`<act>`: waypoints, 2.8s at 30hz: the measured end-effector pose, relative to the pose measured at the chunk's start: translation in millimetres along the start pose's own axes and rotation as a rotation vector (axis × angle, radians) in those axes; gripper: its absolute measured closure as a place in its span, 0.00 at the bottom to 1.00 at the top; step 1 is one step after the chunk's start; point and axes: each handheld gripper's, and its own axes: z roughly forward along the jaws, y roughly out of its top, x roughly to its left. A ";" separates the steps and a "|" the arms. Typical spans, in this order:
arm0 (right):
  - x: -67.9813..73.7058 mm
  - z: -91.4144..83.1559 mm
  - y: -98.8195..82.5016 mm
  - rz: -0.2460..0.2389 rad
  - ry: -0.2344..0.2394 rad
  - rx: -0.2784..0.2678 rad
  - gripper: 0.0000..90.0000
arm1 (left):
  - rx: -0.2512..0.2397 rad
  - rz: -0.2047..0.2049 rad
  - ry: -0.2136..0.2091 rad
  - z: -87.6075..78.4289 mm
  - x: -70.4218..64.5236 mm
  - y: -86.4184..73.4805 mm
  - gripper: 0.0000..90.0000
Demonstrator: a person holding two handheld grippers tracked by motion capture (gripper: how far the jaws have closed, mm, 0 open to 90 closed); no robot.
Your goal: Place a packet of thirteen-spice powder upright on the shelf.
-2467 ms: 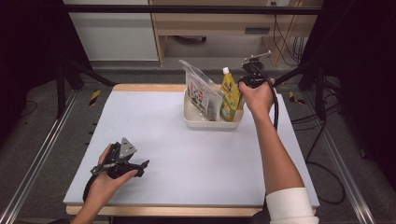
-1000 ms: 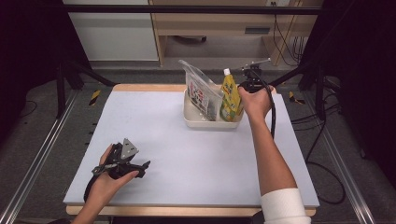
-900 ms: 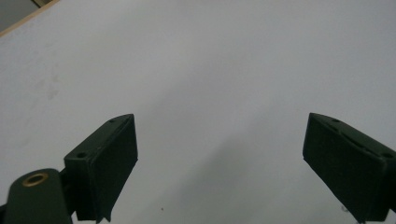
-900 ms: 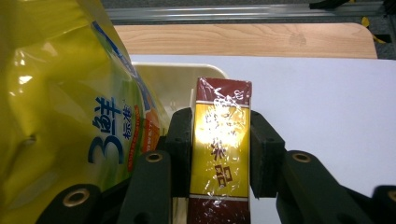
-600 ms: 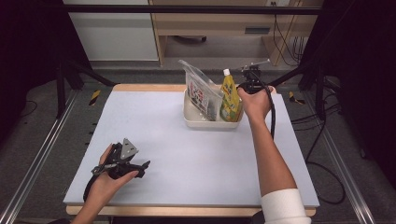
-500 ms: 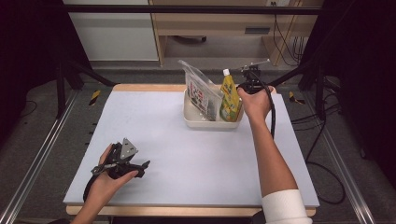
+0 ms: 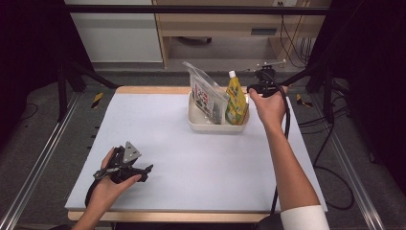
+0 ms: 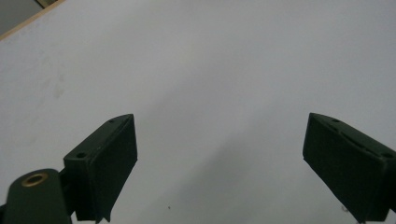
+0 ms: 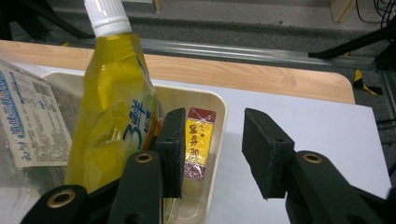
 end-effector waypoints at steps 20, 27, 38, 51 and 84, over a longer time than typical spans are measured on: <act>-1.0 -30.8 -18.6 -0.083 -0.014 -0.166 0.24 | 0.007 -0.017 0.001 -1.5 1.5 -1.6 0.10; 0.4 -47.9 -36.3 -0.108 0.016 -0.187 0.13 | 0.001 -0.033 0.008 -1.5 3.6 -2.4 0.08; 0.7 -68.6 -70.6 -0.165 0.055 -0.195 0.13 | 0.000 -0.040 0.000 -1.0 3.9 -3.1 0.06; 5.0 -73.8 -113.3 -0.190 0.086 -0.169 0.15 | -0.007 -0.051 -0.007 -1.3 6.4 -4.0 0.06; 1.4 -31.0 -205.6 -0.198 0.169 -0.052 0.15 | -0.002 -0.048 0.010 -0.5 8.1 -6.0 0.05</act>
